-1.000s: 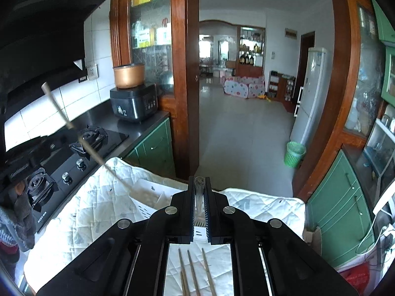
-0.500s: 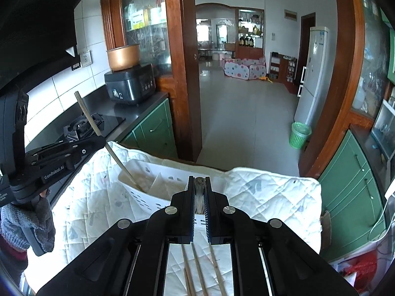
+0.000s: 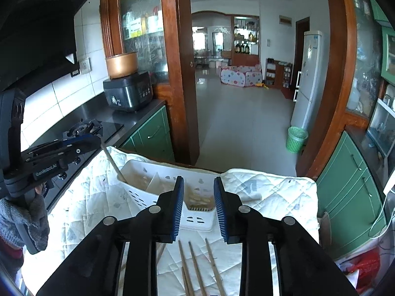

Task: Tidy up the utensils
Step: 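Open the right gripper into the caddy while the left gripper releases its chopstick, then close the left gripper on a chopstick while the right gripper grasps another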

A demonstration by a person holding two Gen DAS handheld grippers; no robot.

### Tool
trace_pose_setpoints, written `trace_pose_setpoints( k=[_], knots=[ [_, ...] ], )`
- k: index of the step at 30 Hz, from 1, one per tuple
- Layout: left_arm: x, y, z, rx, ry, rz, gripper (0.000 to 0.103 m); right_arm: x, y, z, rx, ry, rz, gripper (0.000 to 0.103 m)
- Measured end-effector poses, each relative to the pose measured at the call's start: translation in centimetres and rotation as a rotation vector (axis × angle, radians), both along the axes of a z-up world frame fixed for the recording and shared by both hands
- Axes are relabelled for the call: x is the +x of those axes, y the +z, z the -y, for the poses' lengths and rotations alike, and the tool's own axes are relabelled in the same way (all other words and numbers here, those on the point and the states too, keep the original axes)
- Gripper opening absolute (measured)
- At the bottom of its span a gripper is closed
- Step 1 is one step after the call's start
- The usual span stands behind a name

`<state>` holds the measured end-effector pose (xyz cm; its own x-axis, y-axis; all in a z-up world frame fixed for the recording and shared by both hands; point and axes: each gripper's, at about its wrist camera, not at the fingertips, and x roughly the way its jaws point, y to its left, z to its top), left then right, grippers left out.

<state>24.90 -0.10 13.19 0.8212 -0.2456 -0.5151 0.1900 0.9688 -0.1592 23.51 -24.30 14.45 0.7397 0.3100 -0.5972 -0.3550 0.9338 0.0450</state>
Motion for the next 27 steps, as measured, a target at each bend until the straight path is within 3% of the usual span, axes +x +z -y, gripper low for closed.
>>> trace_pose_setpoints(
  k=[6,10,18,27],
  knots=[
    [-3.7,1.1,0.1,-0.014,-0.017,0.040,0.025,-4.0,0.5,1.5,-0.013,0.003,0.065,0.030],
    [-6.7,0.0,0.1,-0.016,-0.030,0.034,0.028,-6.9,-1.0,2.7,-0.015,0.017,0.055,0.030],
    [-10.8,-5.6,-0.3,0.000,-0.028,-0.057,0.029,-10.7,-7.1,5.0,-0.065,0.023,-0.026,0.030],
    [-12.8,-12.3,-1.1,0.006,-0.008,-0.202,0.029,-11.8,-14.6,6.7,-0.107,0.007,-0.146,0.030]
  ],
)
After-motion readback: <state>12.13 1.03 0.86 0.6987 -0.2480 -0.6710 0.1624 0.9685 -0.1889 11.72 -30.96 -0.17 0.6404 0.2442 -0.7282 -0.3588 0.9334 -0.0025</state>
